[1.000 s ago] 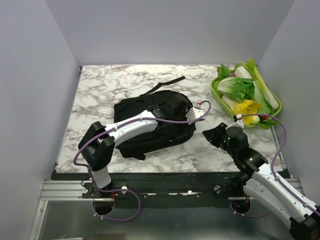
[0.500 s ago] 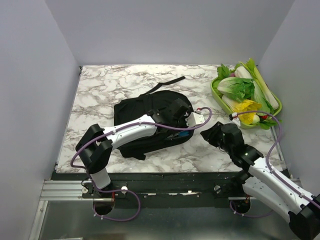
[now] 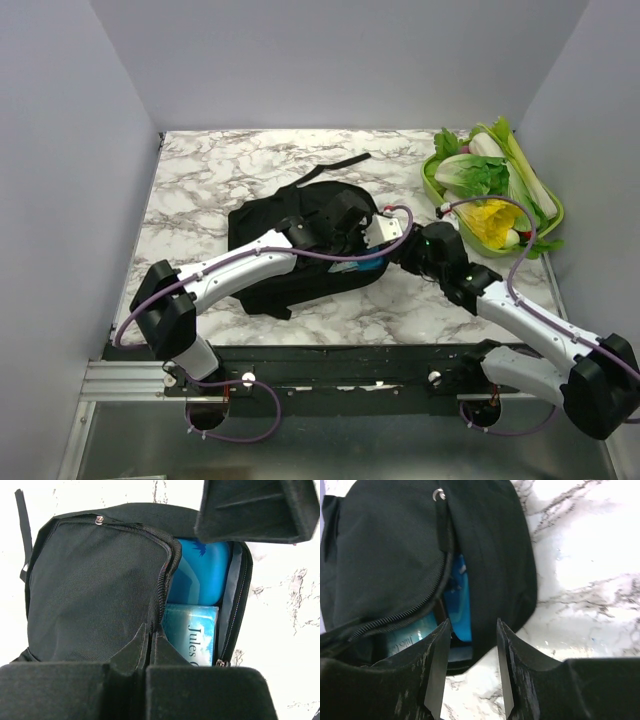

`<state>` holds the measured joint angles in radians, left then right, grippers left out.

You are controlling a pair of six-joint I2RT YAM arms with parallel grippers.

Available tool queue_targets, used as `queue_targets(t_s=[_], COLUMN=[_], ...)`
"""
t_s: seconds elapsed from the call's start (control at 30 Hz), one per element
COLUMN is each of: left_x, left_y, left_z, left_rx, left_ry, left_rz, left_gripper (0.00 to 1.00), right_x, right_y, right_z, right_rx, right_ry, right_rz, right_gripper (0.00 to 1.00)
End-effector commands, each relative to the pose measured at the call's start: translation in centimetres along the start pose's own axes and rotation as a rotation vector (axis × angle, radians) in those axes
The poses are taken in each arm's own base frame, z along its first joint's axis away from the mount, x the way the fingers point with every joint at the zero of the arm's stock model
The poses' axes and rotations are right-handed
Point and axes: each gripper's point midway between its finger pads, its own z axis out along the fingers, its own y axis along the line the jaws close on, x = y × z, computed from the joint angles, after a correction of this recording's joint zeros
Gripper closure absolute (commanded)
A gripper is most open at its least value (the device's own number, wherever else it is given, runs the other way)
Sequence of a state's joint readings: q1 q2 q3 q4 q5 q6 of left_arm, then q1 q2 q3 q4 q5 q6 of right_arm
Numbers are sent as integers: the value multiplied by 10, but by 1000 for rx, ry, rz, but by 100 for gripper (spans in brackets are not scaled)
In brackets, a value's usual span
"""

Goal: Pack the student bag
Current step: Zip the student bag at the center of the board.

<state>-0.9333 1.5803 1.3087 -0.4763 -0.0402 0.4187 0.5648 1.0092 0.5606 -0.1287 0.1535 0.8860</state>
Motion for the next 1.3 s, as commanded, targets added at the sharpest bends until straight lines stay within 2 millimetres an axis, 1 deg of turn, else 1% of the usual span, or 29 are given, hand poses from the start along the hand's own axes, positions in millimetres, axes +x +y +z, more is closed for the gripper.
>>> queue_targets(t_s=[0.0, 0.17, 0.2, 0.23, 0.3, 0.33, 0.37, 0.4, 0.43, 0.47, 0.53, 0.63, 0.73, 0.77, 0.8, 0.83, 0.87, 0.93, 0.97, 1.0, 1.03, 1.07, 1.13, 1.17, 1.2, 1.27], left_x=[15, 20, 21, 21, 22, 21, 19, 17, 18, 16, 14, 12, 12, 17, 18, 20, 24, 25, 29, 30, 30, 33, 37, 39, 43, 49], left_y=[15, 12, 11, 11, 8, 6, 5, 3, 1, -1, -5, -15, -35, -43, -52, -58, -65, -75, -80, -83, -88, -90, -92, -90, -90, -87], left_z=[-16, -20, -20, -19, -17, -15, -14, -13, -11, -10, -7, -5, -6, -6, -7, -7, -10, -14, -18, -21, -24, -27, -29, -28, -26, -22], left_rx=[-74, -66, -61, -62, -56, -42, -38, -28, -16, -2, 17, 63, 156, 192, 237, 264, 295, 354, 388, 415, 447, 461, 470, 455, 450, 425], left_ry=[48, 56, 56, 53, 53, 47, 38, 34, 35, 28, 22, 14, 7, 21, 16, 17, 33, 32, 47, 49, 49, 57, 67, 75, 86, 110], left_rz=[18, 20, 21, 20, 15, 11, 1, -1, -5, -10, -16, -20, 3, 17, 24, 43, 50, 64, 75, 91, 95, 103, 104, 106, 108, 114], left_gripper=[100, 100, 100, 100, 99, 99, 99, 98, 98, 98, 97, 92, 84, 76, 73, 70, 64, 59, 55, 55, 54, 54, 54, 54, 54, 54], right_x=[-10, 7, 14, 17, 22, 19, 18, 15, 5, 1, -7, -10, -2, 2, 0, -3, -13, -28, -40, -48, -50, -63, -70, -72, -75, -72], right_y=[30, 26, 19, 15, 4, 2, -8, -11, -9, -19, -24, -27, -32, -34, -32, -27, -18, -7, 8, 11, 14, 27, 37, 45, 46, 52], right_z=[8, 20, 25, 27, 26, 23, 21, 18, 10, 7, 1, -4, -3, -3, -3, -4, -4, -4, -4, -2, 4, 5, 10, 16, 20, 31], right_rx=[-83, -57, -25, -6, 49, 59, 96, 108, 106, 149, 169, 174, 185, 186, 172, 151, 129, 102, 65, 65, 68, 36, 14, -6, -8, -27], right_ry=[-2, 70, 102, 116, 139, 125, 107, 88, 48, 18, -28, -48, -18, -8, -16, -27, -61, -92, -113, -122, -113, -129, -133, -126, -122, -94], right_rz=[-31, -99, -113, -129, -161, -166, -170, -167, -156, -155, -150, -155, -145, -142, -139, -146, -149, -163, -160, -163, -164, -160, -173, -176, -182, -196], right_gripper=[49, 50, 51, 54, 57, 60, 63, 66, 72, 75, 79, 80, 82, 82, 81, 74, 68, 55, 54, 53, 51, 50, 50, 50, 50, 50])
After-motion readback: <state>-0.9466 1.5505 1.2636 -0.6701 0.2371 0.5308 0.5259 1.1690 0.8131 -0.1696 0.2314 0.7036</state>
